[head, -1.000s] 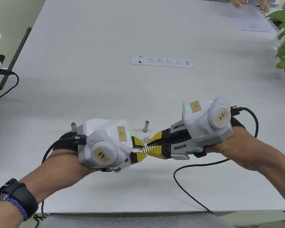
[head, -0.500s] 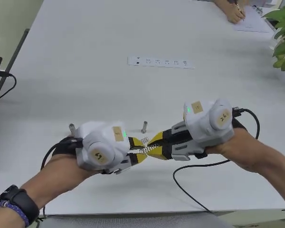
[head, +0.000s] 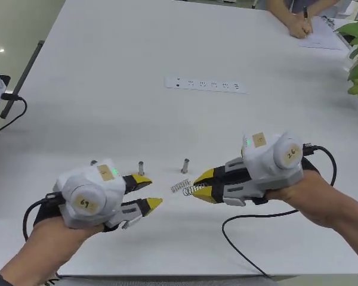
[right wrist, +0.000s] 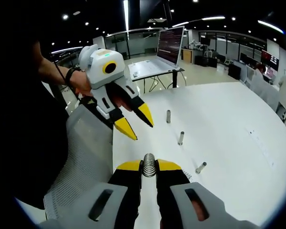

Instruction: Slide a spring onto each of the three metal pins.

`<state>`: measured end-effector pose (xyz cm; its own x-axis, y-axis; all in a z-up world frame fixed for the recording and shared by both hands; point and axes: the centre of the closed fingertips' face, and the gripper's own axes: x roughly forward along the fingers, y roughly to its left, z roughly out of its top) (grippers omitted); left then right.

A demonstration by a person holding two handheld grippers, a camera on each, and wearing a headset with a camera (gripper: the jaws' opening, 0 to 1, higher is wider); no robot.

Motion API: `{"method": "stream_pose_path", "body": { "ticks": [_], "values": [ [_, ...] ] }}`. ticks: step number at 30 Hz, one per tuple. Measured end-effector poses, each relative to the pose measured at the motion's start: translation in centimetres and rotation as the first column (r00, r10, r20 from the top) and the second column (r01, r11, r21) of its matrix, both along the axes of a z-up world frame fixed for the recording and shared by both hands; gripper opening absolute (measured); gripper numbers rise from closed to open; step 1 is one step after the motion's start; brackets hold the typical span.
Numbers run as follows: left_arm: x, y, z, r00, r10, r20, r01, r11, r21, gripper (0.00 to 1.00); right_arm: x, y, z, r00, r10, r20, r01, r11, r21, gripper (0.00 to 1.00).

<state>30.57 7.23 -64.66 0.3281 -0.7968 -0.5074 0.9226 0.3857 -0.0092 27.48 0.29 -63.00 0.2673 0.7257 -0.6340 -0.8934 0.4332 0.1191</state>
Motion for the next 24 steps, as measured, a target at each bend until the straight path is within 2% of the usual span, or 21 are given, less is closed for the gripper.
{"method": "stream_pose_path", "body": {
  "ticks": [2,6,10,16,24],
  "values": [
    [0.4,0.7,0.2,1.0,0.028,-0.001,-0.028,1.0,-0.006,0.18,0.2,-0.2,-0.1,1.0,-0.008,-0.001,0.008,1.0,-0.004,0.08],
    [1.9,3.2,1.0,0.99,0.138,-0.005,-0.138,0.99,-0.041,0.21,0.8,-0.6,-0.2,1.0,-0.028,0.004,0.028,0.999,-0.018,0.08],
    [2.5,4.8,1.1,0.984,0.177,0.002,-0.177,0.983,-0.038,0.26,1.6,-0.9,-0.2,0.999,-0.044,0.012,0.044,0.998,-0.033,0.08],
    [3.0,7.0,0.8,0.972,0.233,0.002,-0.233,0.972,-0.024,0.34,2.6,-1.3,-0.4,0.997,-0.073,0.019,0.074,0.996,-0.054,0.08],
    [2.9,9.5,0.5,0.956,0.292,-0.01,-0.292,0.956,-0.019,0.39,3.4,-1.5,-0.7,0.995,-0.094,0.019,0.096,0.992,-0.084,0.08]
  ]
}}
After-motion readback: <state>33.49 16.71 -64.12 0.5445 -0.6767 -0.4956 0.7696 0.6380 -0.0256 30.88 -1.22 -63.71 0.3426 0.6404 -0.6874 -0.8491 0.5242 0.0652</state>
